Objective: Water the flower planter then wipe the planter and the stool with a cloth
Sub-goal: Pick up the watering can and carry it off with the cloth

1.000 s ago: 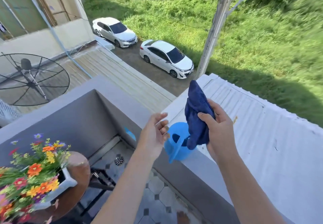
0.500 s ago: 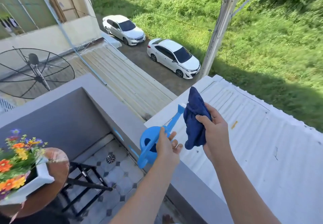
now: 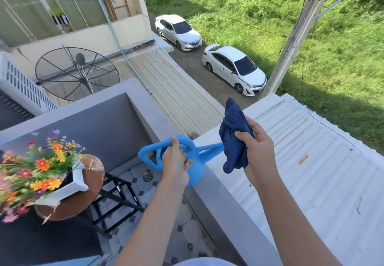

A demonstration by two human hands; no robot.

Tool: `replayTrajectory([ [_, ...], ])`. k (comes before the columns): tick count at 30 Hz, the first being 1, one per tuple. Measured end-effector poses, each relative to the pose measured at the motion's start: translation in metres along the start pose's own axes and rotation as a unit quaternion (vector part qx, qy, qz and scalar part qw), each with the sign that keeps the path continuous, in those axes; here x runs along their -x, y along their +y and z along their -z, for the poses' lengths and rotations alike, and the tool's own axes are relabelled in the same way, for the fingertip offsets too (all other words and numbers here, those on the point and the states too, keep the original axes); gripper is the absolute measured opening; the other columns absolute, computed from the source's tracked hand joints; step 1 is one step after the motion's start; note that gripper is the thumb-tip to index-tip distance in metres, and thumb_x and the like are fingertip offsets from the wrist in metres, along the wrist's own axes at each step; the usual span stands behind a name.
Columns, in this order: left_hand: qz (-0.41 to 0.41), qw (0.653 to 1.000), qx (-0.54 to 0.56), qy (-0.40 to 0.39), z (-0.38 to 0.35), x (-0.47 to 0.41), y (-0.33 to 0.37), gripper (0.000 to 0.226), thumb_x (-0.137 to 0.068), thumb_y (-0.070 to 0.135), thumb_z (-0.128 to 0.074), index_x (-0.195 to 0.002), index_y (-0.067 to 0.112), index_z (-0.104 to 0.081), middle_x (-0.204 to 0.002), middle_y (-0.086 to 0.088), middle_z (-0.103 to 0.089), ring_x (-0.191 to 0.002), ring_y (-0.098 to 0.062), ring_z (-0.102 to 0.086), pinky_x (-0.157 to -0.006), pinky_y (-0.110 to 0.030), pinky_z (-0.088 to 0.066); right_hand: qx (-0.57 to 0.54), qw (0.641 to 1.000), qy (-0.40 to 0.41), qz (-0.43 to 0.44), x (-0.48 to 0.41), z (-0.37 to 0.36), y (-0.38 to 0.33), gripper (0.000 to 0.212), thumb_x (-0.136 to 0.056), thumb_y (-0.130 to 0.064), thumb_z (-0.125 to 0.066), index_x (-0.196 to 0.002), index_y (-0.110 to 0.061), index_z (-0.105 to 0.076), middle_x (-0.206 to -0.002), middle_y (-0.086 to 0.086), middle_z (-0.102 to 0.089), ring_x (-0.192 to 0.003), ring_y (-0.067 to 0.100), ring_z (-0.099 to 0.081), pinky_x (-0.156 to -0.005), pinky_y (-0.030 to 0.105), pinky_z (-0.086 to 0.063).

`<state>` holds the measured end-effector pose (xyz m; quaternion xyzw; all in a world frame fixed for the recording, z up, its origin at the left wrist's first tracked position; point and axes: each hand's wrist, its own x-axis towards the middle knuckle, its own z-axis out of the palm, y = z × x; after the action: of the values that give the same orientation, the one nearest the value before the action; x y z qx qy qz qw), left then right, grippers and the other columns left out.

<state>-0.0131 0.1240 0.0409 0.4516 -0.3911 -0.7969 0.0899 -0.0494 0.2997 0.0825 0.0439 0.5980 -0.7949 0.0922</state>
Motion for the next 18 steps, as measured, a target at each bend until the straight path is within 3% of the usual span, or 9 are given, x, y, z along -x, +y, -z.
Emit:
replayTrajectory([
  [4, -0.078, 0.995, -0.039, 0.042, 0.04, -0.002, 0.037, 0.037, -0.1, 0.043, -0.047, -0.075, 0.016, -0.048, -0.059, 0.004, -0.031, -0.05, -0.011, -0.029, -0.045, -0.026, -0.025, -0.008, 0.998, -0.053, -0.026, -0.001, -0.037, 0.01, 0.038, -0.093, 0.001, -0.055, -0.117, -0.023, -0.071, -0.117, 0.01, -0.074, -0.096, 0.023, -0.071, -0.07, 0.038, -0.057],
  [7, -0.106, 0.989, -0.081, 0.06, 0.072, -0.017, 0.056, 0.036, -0.102, 0.042, -0.042, -0.079, 0.017, -0.051, -0.06, 0.003, -0.034, -0.05, -0.011, -0.032, -0.042, -0.024, -0.026, 0.005, 0.994, -0.103, -0.048, -0.001, -0.068, 0.025, 0.037, -0.094, -0.001, -0.055, -0.123, -0.02, -0.069, -0.115, 0.013, -0.074, -0.09, 0.025, -0.07, -0.063, 0.037, -0.055],
  [12, -0.096, 0.968, -0.198, 0.118, 0.137, -0.07, 0.071, 0.041, -0.103, 0.045, -0.035, -0.093, 0.014, -0.061, -0.073, -0.002, -0.047, -0.061, -0.016, -0.044, -0.044, -0.024, -0.033, 0.042, 0.985, -0.15, -0.075, 0.002, -0.125, 0.071, 0.034, -0.089, -0.005, -0.061, -0.118, -0.019, -0.07, -0.12, 0.024, -0.069, -0.098, 0.034, -0.067, -0.088, 0.056, -0.055],
  [15, -0.075, 0.961, -0.239, 0.121, 0.171, -0.111, 0.077, 0.046, -0.103, 0.045, -0.033, -0.099, 0.01, -0.061, -0.071, -0.002, -0.047, -0.058, -0.016, -0.043, -0.046, -0.025, -0.034, 0.077, 0.981, -0.151, -0.099, -0.001, -0.154, 0.105, 0.033, -0.085, -0.004, -0.06, -0.113, -0.019, -0.072, -0.112, 0.022, -0.072, -0.091, 0.031, -0.068, -0.083, 0.049, -0.055],
  [18, -0.047, 0.952, -0.284, 0.109, 0.204, -0.153, 0.074, 0.049, -0.102, 0.047, -0.028, -0.104, 0.01, -0.06, -0.071, -0.002, -0.045, -0.061, -0.016, -0.041, -0.05, -0.028, -0.036, 0.101, 0.975, -0.132, -0.148, -0.003, -0.179, 0.146, 0.039, -0.078, -0.011, -0.061, -0.112, -0.025, -0.073, -0.109, 0.013, -0.076, -0.094, 0.031, -0.071, -0.088, 0.051, -0.057],
])
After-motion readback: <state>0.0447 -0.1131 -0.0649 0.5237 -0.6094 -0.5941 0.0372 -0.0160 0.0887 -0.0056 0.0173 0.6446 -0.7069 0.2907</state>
